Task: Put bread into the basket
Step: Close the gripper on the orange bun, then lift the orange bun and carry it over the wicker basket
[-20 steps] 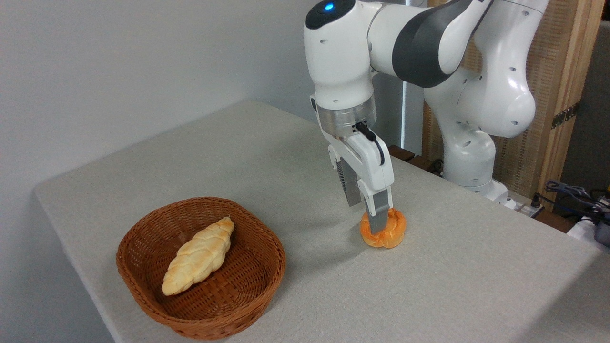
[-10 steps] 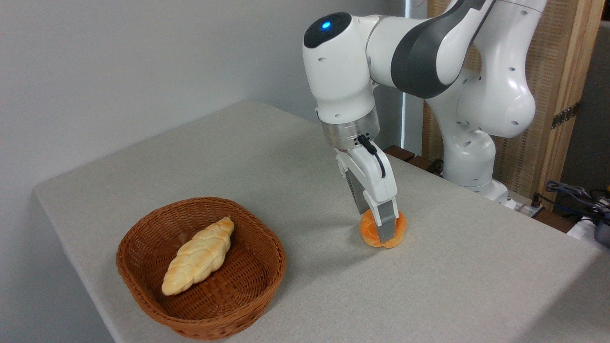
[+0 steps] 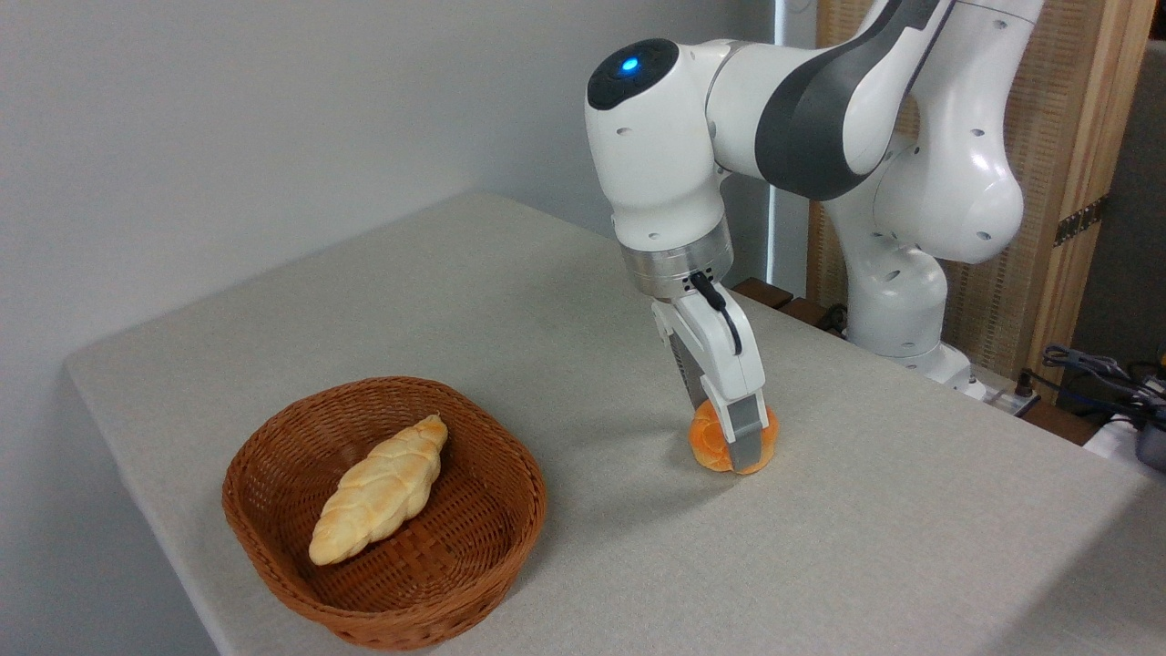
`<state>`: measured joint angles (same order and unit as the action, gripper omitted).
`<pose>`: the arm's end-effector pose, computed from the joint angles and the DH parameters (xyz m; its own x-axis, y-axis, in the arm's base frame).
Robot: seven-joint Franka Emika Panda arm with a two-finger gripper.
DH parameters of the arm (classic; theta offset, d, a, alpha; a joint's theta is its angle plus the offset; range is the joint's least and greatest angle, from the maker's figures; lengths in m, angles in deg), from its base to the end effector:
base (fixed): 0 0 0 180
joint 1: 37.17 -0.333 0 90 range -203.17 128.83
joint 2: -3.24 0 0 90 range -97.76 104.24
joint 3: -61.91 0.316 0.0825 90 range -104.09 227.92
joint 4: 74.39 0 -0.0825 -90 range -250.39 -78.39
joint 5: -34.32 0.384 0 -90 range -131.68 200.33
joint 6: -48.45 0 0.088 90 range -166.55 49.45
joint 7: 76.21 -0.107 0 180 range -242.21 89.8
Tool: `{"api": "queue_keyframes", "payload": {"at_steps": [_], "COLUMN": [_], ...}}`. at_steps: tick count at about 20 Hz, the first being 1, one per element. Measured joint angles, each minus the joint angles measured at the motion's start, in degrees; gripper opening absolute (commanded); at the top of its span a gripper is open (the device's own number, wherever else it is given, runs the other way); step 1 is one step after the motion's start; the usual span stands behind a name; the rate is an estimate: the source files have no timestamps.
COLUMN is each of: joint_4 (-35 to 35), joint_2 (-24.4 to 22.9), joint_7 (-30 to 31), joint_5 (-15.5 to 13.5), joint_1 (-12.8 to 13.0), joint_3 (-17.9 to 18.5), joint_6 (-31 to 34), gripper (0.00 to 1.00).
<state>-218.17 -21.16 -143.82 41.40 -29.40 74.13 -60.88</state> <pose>0.3870 0.0389 0.4137 0.3725 -0.9239 -0.0871 -0.9103 -0.3820 0.1597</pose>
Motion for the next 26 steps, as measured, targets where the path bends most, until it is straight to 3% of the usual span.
{"api": "queue_keyframes", "payload": {"at_steps": [11, 17, 22, 26], "joint_4": [0.4, 8.2, 10.7, 16.7], "joint_2": [-0.1, -0.5, 2.7, 9.6], "joint_7": [-0.7, -0.7, 1.1, 9.0], "joint_5": [-0.2, -10.1, -17.7, -19.3], "joint_1": [0.0, 0.3, 1.2, 1.6], "joint_3": [0.0, 0.0, -2.6, -3.7], "joint_6": [0.0, -0.4, -10.2, -13.9], "gripper": [0.39, 0.39, 0.39, 0.39]}}
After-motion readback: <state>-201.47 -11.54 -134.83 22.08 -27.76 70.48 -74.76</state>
